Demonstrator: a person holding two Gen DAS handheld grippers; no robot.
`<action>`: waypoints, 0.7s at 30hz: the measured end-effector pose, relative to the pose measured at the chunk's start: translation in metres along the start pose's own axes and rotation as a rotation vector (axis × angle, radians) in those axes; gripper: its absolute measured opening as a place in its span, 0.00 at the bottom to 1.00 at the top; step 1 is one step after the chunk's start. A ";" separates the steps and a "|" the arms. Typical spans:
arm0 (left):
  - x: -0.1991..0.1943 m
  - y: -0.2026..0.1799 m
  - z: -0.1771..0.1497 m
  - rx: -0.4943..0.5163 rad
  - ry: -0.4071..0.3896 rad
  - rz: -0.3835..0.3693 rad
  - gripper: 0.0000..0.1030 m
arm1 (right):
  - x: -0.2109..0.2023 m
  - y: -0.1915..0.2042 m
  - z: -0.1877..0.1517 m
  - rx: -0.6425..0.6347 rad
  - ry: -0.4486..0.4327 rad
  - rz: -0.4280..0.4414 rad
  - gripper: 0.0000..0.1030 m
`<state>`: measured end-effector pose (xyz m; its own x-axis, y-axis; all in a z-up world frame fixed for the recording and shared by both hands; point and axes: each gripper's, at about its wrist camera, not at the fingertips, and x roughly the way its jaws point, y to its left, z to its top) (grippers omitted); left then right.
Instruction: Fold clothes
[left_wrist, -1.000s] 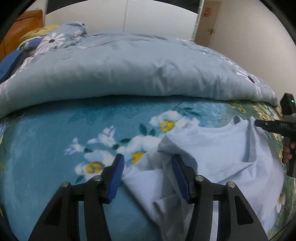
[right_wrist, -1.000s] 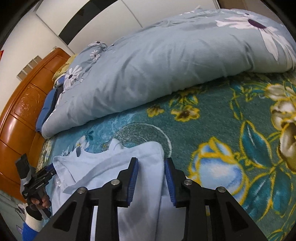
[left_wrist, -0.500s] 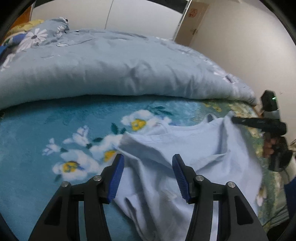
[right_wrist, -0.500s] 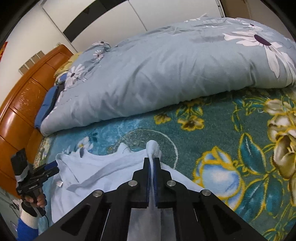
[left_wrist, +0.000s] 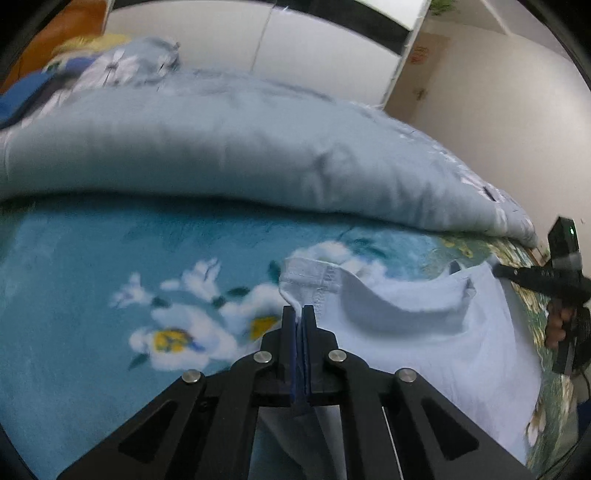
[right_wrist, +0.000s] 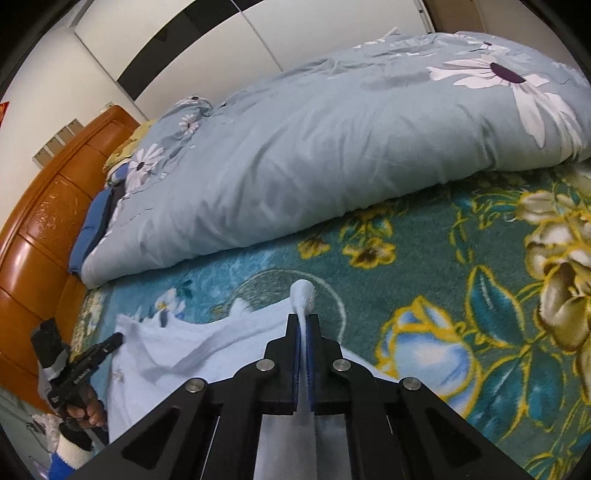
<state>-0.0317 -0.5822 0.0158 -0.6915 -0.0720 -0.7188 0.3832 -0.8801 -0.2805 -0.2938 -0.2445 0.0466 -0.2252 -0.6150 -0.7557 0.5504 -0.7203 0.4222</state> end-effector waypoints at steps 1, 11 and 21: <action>0.005 0.001 -0.002 0.000 0.017 0.017 0.03 | 0.003 -0.002 -0.001 0.007 0.009 -0.008 0.03; -0.018 -0.007 -0.008 -0.073 0.063 0.052 0.30 | -0.006 -0.008 -0.004 0.031 -0.001 0.001 0.07; -0.091 -0.027 -0.103 -0.186 0.104 0.000 0.53 | -0.084 -0.030 -0.112 0.034 0.075 0.136 0.33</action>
<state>0.0845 -0.5035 0.0233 -0.6283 -0.0146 -0.7778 0.4961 -0.7777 -0.3861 -0.2012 -0.1351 0.0418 -0.0895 -0.6827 -0.7252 0.5436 -0.6436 0.5388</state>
